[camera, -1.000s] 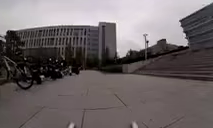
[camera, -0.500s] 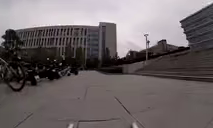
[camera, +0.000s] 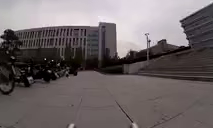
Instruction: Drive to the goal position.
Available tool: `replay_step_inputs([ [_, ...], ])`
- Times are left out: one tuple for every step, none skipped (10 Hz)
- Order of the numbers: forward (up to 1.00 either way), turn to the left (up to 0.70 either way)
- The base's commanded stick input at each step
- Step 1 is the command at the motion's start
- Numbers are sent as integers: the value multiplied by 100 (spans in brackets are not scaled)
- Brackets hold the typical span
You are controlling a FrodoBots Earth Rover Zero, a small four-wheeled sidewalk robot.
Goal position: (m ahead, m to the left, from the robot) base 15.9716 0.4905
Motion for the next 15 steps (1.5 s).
replay_step_inputs([
  [70, 0],
  [70, 0],
  [70, 0],
  [70, 0],
  [70, 0],
  [70, 0],
  [70, 0],
  [70, 0],
  [70, 0],
  [70, 0],
  [70, 0],
  [70, 0],
  [70, 0],
  [70, 0],
  [70, 0],
])
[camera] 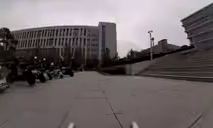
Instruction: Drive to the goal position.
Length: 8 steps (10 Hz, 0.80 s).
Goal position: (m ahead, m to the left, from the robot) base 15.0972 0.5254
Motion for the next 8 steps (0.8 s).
replay_step_inputs([
  [70, 0],
  [70, 0],
  [70, 0],
  [70, 0],
  [70, 0],
  [70, 0],
  [70, 0],
  [70, 0],
])
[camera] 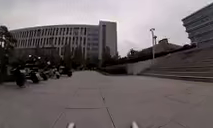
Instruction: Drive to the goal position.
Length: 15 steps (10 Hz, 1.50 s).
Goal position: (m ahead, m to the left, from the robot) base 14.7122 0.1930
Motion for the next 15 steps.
replay_step_inputs([
  [70, 0],
  [70, 0],
  [70, 0],
  [70, 0],
  [70, 0],
  [70, 0],
  [70, 0],
  [70, 0],
  [70, 0],
  [70, 0],
  [70, 0],
  [70, 0],
  [70, 0],
  [70, 0],
  [70, 0],
])
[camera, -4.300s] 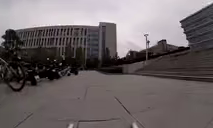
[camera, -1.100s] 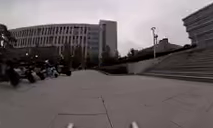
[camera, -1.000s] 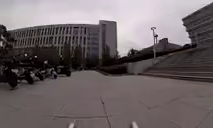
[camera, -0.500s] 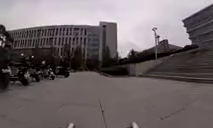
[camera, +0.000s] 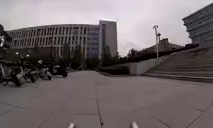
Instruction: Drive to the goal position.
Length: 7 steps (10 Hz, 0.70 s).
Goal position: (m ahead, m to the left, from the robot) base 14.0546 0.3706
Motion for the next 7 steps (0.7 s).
replay_step_inputs([
  [70, 0],
  [70, 0],
  [70, 0],
  [70, 0],
  [70, 0],
  [70, 0],
  [70, 0],
])
